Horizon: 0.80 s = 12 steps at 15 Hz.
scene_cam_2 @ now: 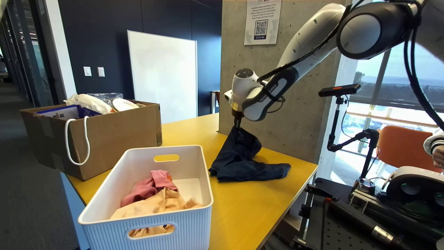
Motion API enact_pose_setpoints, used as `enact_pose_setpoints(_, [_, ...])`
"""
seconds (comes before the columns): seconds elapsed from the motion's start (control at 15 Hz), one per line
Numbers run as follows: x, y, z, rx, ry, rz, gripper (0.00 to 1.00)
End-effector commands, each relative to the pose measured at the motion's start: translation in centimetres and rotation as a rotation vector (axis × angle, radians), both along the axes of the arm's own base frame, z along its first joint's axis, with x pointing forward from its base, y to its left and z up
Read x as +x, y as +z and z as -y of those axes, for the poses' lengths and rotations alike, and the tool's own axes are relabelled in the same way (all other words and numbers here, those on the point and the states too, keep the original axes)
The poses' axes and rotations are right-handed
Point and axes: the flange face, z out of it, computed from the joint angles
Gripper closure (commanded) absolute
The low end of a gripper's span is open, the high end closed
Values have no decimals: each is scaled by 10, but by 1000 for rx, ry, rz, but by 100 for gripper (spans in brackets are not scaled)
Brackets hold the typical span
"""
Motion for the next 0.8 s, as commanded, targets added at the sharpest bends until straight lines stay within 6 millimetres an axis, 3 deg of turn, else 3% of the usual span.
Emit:
enact_pose_setpoints(0.0, [36, -1, -3, -23, 27, 64, 99])
enact_pose_setpoints(0.4, [62, 6, -11, -66, 49, 136, 99])
enact_pose_setpoints(0.47, [61, 7, -9, -60, 43, 138, 71])
enact_pose_setpoints(0.53, [60, 8, -6, -54, 38, 132, 70])
enact_pose_setpoints(0.73, [46, 13, 5, -41, 14, 91, 51])
